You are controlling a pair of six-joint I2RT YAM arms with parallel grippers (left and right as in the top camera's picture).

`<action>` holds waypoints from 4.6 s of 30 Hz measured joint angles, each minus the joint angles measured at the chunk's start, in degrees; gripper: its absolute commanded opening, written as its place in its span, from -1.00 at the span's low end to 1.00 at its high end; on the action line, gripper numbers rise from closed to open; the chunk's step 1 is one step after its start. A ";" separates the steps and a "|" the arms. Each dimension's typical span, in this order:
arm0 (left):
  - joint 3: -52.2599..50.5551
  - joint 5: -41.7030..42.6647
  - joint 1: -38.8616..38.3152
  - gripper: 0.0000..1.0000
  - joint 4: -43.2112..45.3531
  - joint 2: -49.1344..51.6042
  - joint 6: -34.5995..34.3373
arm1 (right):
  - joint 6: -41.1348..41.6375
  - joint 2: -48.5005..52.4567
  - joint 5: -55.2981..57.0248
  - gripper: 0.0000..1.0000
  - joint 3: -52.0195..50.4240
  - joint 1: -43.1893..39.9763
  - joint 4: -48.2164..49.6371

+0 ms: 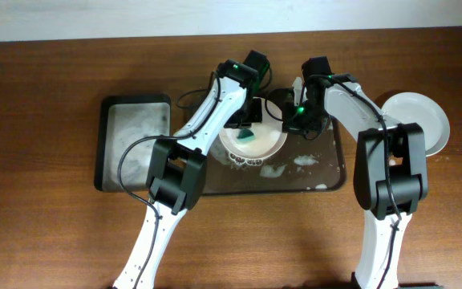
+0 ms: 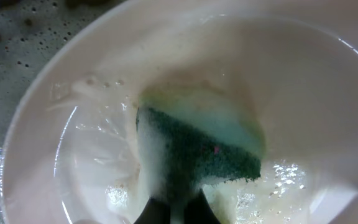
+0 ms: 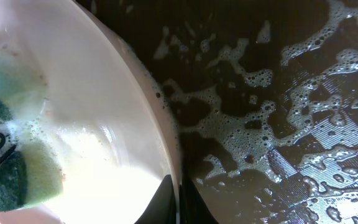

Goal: Clean dirty plates on tray and stack at the side
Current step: 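Lift the sponge and scrub the plate again near its left side, then raise the plate with the right gripper and carry it rightward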

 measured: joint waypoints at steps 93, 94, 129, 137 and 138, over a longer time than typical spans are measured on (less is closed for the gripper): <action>3.58 -5.20 8.85 -0.99 -9.64 -5.86 5.79 | 16.28 -34.47 86.16 -0.92 -16.50 19.71 -8.04; 3.58 -5.22 8.85 -0.98 -9.66 -5.86 5.79 | 16.33 -34.47 87.36 -0.92 -16.50 19.71 -8.00; 3.58 -5.22 8.85 -0.99 -9.22 -5.88 5.79 | 16.52 -34.47 102.92 -0.92 -16.50 24.87 -3.61; 3.58 -5.22 8.85 -0.98 -9.22 -5.86 5.81 | 16.50 -34.47 102.92 -0.92 -16.50 24.87 -3.61; 3.58 -5.20 8.85 -0.99 -9.22 -5.86 5.81 | 16.52 -34.47 102.92 -0.92 -16.50 24.87 -3.61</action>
